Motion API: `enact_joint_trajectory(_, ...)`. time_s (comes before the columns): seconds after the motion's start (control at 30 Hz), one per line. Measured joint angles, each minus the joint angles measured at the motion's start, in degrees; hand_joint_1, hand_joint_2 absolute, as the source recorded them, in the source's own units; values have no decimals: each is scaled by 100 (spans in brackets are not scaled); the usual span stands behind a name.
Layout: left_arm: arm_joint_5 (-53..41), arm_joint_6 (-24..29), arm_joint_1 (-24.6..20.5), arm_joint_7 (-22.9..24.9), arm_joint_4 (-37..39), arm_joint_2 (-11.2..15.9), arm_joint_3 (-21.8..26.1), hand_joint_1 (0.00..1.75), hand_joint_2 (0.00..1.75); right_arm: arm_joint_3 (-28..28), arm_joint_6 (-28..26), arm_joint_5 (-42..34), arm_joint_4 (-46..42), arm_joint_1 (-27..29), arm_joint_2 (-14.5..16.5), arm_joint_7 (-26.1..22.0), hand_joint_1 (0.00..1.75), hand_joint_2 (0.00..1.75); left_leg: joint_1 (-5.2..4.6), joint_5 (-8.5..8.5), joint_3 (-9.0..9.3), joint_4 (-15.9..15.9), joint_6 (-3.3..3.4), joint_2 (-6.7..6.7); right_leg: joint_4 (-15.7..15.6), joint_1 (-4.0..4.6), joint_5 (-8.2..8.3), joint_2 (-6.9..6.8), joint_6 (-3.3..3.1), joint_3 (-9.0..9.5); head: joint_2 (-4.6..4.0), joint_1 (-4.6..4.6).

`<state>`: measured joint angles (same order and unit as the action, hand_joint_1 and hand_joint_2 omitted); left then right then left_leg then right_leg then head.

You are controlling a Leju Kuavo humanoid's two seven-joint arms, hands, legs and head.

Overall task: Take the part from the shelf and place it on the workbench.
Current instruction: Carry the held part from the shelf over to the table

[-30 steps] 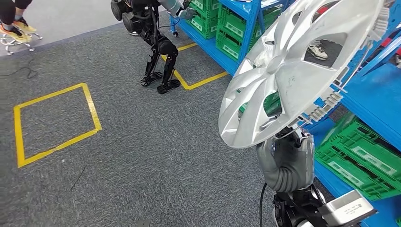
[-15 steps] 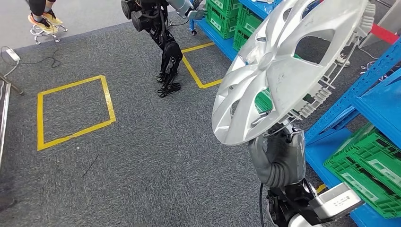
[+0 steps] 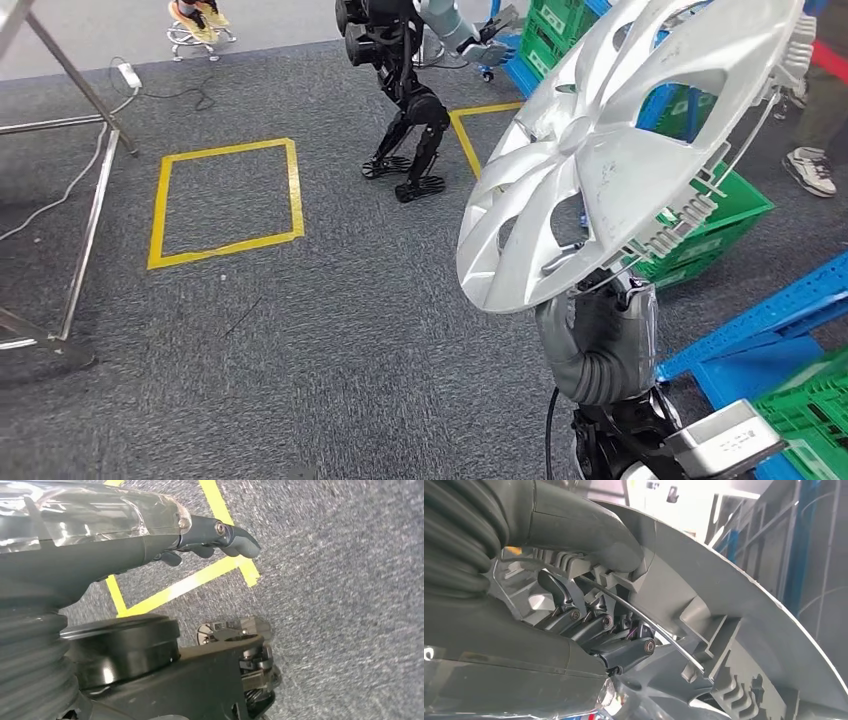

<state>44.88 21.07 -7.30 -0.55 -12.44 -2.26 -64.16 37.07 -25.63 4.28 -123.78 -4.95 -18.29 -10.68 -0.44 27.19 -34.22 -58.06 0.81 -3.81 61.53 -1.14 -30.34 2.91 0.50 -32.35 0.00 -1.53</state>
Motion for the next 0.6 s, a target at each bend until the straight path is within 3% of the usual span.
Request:
enact_joint_trajectory(0.07,-7,-1,-4,0,-1,0,1,0,175,4,1,-1,-1,-7,0,-19,175,175,15,-32,-60,-8,-55,-115,-348,4,71,144,-32,129,0,-21)
enact_joint_trajectory(0.13,-9,-2,7,0,1,5,0,0,175,6,0,-2,-2,-15,1,-34,175,175,35,-69,-109,1,-130,-224,-429,11,69,36,-56,148,0,-38)
enact_joint_trajectory(0.2,-10,-2,13,-1,1,14,-1,0,175,4,-5,-3,-3,-22,5,-44,175,175,16,53,-206,-160,-188,-7,-495,-1,109,-102,-110,176,0,-13)
enact_joint_trajectory(0.27,-13,-2,7,-3,1,27,-1,0,175,3,-13,-4,-4,-24,14,-52,175,175,20,406,-498,-761,-241,330,-534,5,129,-253,-146,194,0,53)
enact_joint_trajectory(0.33,-16,-2,7,-5,1,34,-1,0,175,4,-17,-5,-1,-21,22,-61,175,175,66,699,-832,-1463,-291,396,-533,19,124,-399,-154,193,0,105)
enact_joint_trajectory(0.37,-19,-2,10,-7,1,37,-1,0,175,5,-19,-6,1,-21,26,-66,175,175,84,706,-894,-1601,-310,398,-530,21,118,-470,-151,194,0,125)
enact_joint_trajectory(0.4,-22,-2,12,-7,1,40,-1,0,175,7,-22,-8,2,-20,32,-70,175,175,94,605,-836,-1508,-322,413,-524,19,109,-533,-142,197,0,147)
enact_joint_trajectory(0.43,-25,-2,13,-7,1,46,-1,0,175,9,-26,-9,2,-21,39,-75,175,175,100,425,-660,-1203,-325,455,-516,17,96,-591,-126,205,0,170)
enact_joint_trajectory(0.5,-28,-1,8,-8,1,56,-1,0,175,12,-38,-9,1,-21,49,-86,175,175,74,123,-211,-415,-297,708,-491,30,55,-685,-71,230,0,216)
enact_joint_trajectory(0.57,-28,1,3,-12,0,62,-1,0,175,9,-55,-9,1,-26,52,-97,175,175,31,54,-9,-37,-222,861,-475,55,21,-770,-10,252,0,220)
enact_joint_trajectory(0.6,-28,2,3,-14,0,66,-1,0,175,8,-62,-9,2,-27,53,-99,175,175,11,61,-12,-20,-180,817,-476,62,12,-822,16,261,0,214)
